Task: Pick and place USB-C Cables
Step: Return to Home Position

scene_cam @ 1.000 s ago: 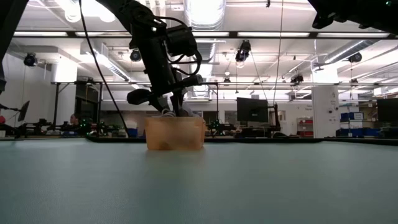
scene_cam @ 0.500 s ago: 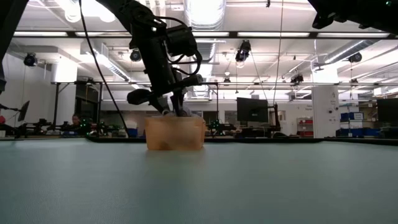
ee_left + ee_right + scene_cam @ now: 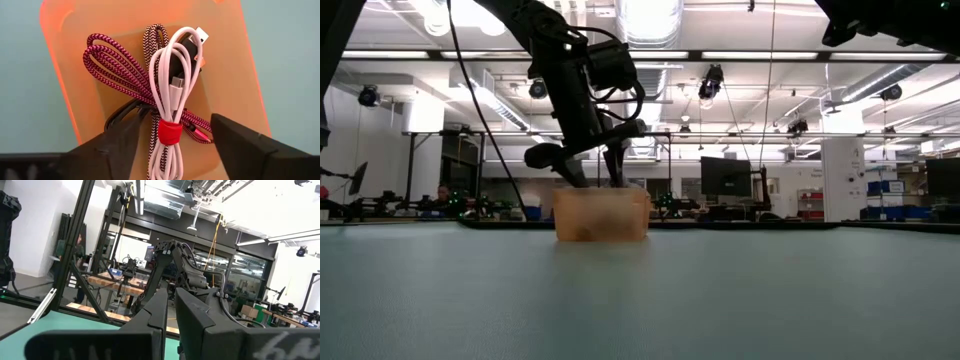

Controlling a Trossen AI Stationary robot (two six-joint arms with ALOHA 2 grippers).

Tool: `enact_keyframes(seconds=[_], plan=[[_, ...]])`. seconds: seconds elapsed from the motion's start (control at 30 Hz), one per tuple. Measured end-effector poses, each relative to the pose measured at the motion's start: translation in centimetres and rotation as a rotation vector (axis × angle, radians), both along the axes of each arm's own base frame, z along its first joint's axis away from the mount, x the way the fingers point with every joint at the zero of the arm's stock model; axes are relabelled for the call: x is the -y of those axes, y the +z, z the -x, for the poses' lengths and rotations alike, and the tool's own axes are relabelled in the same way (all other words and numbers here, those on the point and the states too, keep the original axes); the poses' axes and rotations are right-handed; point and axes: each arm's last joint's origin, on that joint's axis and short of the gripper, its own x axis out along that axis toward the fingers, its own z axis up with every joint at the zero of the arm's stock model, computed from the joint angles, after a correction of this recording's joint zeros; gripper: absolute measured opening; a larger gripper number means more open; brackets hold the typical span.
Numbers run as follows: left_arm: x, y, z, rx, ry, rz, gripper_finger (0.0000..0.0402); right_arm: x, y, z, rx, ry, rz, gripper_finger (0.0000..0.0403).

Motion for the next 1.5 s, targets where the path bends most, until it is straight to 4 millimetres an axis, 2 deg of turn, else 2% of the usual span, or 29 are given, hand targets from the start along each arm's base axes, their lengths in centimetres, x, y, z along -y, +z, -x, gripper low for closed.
enact_keyframes(seconds=[0.1,0.2,0.4,0.5,0.67,0.8,0.9,1.0,1.1,1.33,1.5], plan=[[0.1,0.0,0.0,0.003,-0.019,0.016,0.025,0.0,0.0,0.0,0.0,0.0,0.0,0.0028],[0.4,0.5,0.0,0.013,-0.126,0.04,0.026,0.0,0.0,0.0,0.0,0.001,0.0,0.0028],[2.8,3.9,0.5,0.067,-0.352,-0.091,0.0262,0.0,0.0,0.0,0.0,-0.003,0.012,0.0028],[5.1,6.4,1.4,0.064,-0.519,-0.274,0.0262,0.0,0.1,0.1,0.006,0.0,0.009,0.0028],[10.9,9.8,4.2,0.1,-0.868,-0.584,0.0249,0.0,0.3,0.2,0.022,0.012,0.0,0.0028],[15.9,10.7,7.8,0.281,-1.132,-0.778,0.0213,0.0,0.3,0.3,0.02,0.015,-0.01,0.0028],[17.7,10.1,11.1,0.408,-1.182,-0.87,0.0179,0.0,0.3,0.3,0.02,0.018,-0.018,0.0028],[17.9,9.3,14.0,0.504,-1.166,-0.907,0.0143,0.0,0.3,0.3,0.019,0.023,-0.032,0.0028],[17.2,8.4,16.4,0.572,-1.142,-0.922,0.0106,0.0,0.2,0.2,0.015,0.028,-0.045,0.0028],[15.3,7.4,20.4,0.681,-1.093,-1.016,0.0014,-0.1,-0.2,-0.2,-0.015,0.031,-0.055,0.0028],[14.4,7.7,22.3,0.746,-1.05,-1.086,0.0005,0.3,-0.1,-0.2,-0.012,-0.052,-0.093,0.0022]])
